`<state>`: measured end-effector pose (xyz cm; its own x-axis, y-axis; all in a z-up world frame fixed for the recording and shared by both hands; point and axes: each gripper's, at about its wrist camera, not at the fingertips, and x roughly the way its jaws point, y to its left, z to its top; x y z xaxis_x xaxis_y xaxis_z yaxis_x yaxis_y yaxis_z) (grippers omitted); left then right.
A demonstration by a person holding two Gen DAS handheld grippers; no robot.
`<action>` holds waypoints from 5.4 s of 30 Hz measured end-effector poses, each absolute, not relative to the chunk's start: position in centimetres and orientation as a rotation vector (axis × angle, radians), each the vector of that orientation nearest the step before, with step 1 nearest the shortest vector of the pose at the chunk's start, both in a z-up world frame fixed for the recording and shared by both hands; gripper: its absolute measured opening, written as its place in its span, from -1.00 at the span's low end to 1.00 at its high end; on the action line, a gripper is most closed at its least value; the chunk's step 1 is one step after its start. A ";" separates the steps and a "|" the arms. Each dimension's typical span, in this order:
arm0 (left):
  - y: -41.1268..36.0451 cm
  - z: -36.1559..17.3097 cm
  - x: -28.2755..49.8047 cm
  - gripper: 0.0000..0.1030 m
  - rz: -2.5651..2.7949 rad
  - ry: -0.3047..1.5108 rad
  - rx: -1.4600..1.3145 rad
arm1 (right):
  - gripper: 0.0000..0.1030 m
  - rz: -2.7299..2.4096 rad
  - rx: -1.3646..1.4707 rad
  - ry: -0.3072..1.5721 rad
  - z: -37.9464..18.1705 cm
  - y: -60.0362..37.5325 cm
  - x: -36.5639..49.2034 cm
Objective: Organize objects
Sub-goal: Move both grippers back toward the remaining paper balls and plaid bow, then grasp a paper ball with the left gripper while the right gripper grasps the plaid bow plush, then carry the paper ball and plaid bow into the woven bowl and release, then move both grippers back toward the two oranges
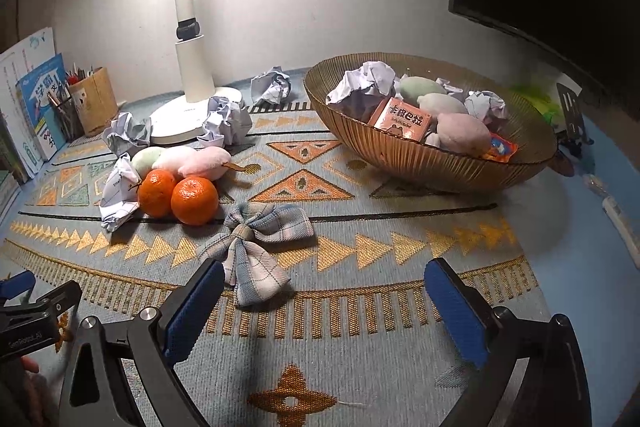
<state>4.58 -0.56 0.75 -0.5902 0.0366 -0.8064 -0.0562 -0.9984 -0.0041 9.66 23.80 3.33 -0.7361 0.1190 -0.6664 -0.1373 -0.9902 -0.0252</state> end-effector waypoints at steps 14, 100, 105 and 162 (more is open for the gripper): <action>0.1 1.7 4.8 0.97 2.735 0.068 -1.314 | 1.00 2.864 -1.123 0.004 3.2 22.9 9.6; 11.6 12.8 5.5 0.01 2.328 -0.137 -0.852 | -0.59 3.018 -0.881 0.334 17.6 36.6 11.7; 19.6 15.6 0.0 0.01 2.294 -0.105 -0.796 | -0.59 2.931 -0.931 0.324 17.3 40.5 6.7; 4.3 2.6 5.1 0.83 2.677 0.012 -1.174 | 0.22 3.096 -1.429 0.074 2.2 22.9 7.8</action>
<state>5.10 4.30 2.61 -0.6576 0.1952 -0.7277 -0.2019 -0.9762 -0.0795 7.83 22.87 2.16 -0.6192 -0.2590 -0.7413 0.2232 -0.9631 0.1500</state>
